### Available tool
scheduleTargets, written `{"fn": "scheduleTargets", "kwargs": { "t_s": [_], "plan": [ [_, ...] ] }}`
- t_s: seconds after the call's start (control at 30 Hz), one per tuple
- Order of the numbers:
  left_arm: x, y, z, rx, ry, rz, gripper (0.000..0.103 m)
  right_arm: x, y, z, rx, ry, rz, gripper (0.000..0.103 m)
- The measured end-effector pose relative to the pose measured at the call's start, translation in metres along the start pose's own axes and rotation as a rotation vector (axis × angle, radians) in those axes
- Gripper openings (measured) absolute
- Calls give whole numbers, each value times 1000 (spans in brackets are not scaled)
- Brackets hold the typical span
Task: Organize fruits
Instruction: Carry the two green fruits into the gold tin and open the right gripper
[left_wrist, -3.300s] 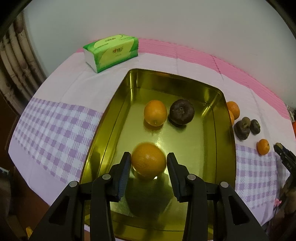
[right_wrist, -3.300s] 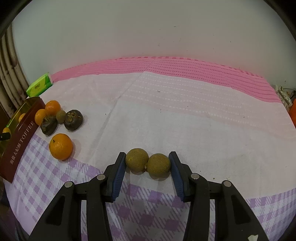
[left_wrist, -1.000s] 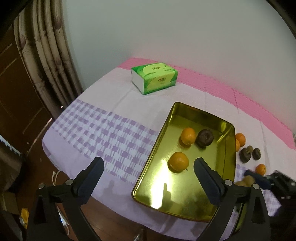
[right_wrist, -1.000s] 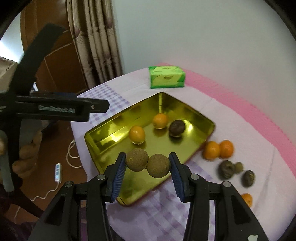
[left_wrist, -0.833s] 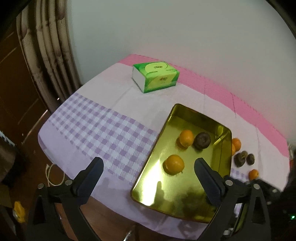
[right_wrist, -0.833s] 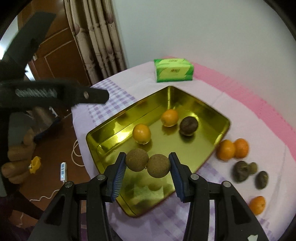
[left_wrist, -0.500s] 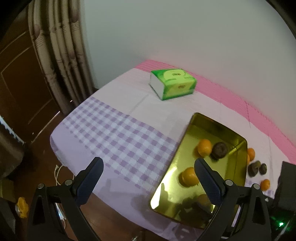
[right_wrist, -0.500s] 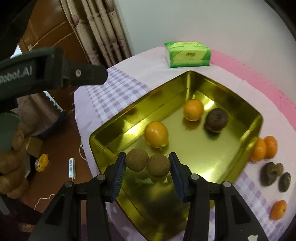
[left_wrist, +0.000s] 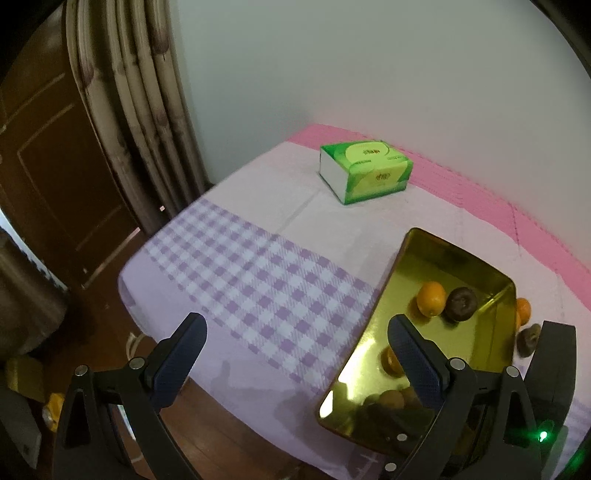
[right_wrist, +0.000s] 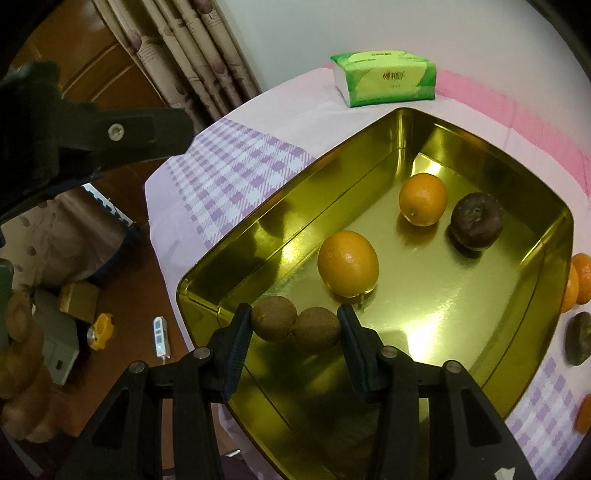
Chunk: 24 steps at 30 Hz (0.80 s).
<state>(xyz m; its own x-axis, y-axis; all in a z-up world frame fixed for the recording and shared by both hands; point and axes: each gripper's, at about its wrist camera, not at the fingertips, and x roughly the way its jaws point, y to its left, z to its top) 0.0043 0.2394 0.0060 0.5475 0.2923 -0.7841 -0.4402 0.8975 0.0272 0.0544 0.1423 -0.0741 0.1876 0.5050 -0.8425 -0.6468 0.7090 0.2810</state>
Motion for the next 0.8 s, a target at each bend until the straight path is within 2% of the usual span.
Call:
{"fn": "scheduleTargets", "kwargs": {
  "t_s": [0.3,0.8],
  "plan": [
    [1,-5,-1,23,6,5,98,-3,-2,3,30,-23,39,46],
    [4,-14,-5,61,18,3,98,-31,-15,-6,76,-97,8,62]
  ]
}}
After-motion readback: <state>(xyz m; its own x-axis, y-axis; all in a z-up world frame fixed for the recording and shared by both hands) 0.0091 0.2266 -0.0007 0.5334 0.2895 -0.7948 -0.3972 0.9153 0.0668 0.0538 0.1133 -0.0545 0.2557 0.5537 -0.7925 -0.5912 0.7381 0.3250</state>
